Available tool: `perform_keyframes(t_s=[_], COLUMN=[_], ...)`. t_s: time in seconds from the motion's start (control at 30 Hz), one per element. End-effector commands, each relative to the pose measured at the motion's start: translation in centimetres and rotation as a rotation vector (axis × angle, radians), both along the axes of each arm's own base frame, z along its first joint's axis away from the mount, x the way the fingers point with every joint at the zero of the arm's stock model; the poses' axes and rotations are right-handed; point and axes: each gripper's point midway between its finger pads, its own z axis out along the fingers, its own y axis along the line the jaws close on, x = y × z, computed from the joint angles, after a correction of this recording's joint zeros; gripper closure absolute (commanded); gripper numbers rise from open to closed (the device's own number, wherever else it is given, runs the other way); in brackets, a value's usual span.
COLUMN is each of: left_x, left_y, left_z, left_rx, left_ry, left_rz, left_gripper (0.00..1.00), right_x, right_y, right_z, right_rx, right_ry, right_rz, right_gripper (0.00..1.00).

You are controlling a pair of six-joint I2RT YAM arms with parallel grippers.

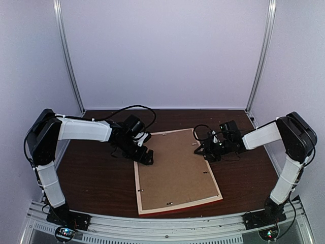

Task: Put the photo into the frame
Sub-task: Press the fastener onto the backboard.

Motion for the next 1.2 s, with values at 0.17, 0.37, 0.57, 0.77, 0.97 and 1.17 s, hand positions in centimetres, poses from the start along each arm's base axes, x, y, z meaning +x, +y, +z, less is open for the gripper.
perform_keyframes(t_s=[0.17,0.37,0.57,0.77,0.97,1.17], left_x=[-2.4,-2.7,-2.5,-3.7,-6.7,-10.5], left_y=[-0.7,-1.4,-1.5,-1.3,-1.0,-0.9], left_z=[0.1,0.8,3.4,4.7,4.7,3.9], left_rx=[-0.058,-0.106,-0.156,-0.163,-0.123,-0.075], left_ry=[0.107,0.119,0.057,0.037,0.038,0.045], left_rz=[0.004,-0.011,-0.025,-0.039,-0.076,-0.130], left_gripper=[0.08,0.08,0.08,0.07,0.06,0.04], right_x=[0.2,0.2,0.2,0.3,0.3,0.3], right_y=[0.8,0.8,0.8,0.8,0.8,0.8], right_z=[0.7,0.6,0.5,0.6,0.7,0.6], right_rx=[0.019,0.016,0.014,0.014,0.012,0.011], right_ry=[-0.043,-0.042,-0.041,-0.045,-0.046,-0.043], right_rz=[0.009,0.009,0.008,0.009,0.011,0.011], right_gripper=[0.55,0.55,0.55,0.55,0.55,0.55])
